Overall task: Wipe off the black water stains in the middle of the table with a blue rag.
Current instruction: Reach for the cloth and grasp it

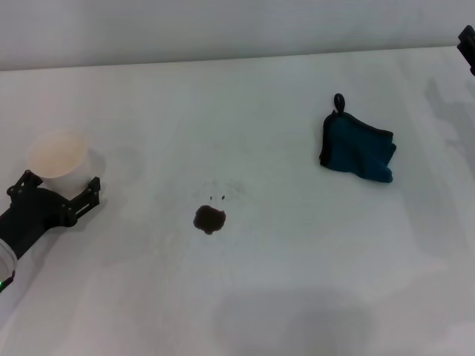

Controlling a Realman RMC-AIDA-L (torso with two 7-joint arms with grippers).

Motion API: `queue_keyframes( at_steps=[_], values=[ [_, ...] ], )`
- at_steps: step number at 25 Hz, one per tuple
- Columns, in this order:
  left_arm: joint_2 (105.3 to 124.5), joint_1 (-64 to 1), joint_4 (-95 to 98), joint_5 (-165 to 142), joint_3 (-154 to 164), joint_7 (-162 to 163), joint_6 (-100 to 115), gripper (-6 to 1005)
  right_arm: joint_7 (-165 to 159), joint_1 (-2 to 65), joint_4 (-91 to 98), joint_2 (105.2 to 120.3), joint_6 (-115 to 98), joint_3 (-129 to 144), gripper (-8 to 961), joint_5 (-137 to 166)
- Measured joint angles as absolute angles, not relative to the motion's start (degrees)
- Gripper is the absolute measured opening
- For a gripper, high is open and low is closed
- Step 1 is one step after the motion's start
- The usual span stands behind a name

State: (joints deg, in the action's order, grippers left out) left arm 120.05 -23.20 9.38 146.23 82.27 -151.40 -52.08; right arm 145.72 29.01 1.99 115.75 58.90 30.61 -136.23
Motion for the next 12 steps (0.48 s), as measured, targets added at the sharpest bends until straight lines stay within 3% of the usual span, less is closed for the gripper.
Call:
queue_keyframes(
  at_steps=[3,12],
  values=[
    [120.05,-22.9,9.4,146.2,82.3,-151.0,-52.7,882,145.7,29.0,2.1,115.75,58.9,31.0,842,-136.2],
    [119.96,-21.3,9.6,146.4,82.1,-148.9,-53.4,885,145.7,29.0,2.1,115.75,59.1,31.2,842,-136.2]
  ],
)
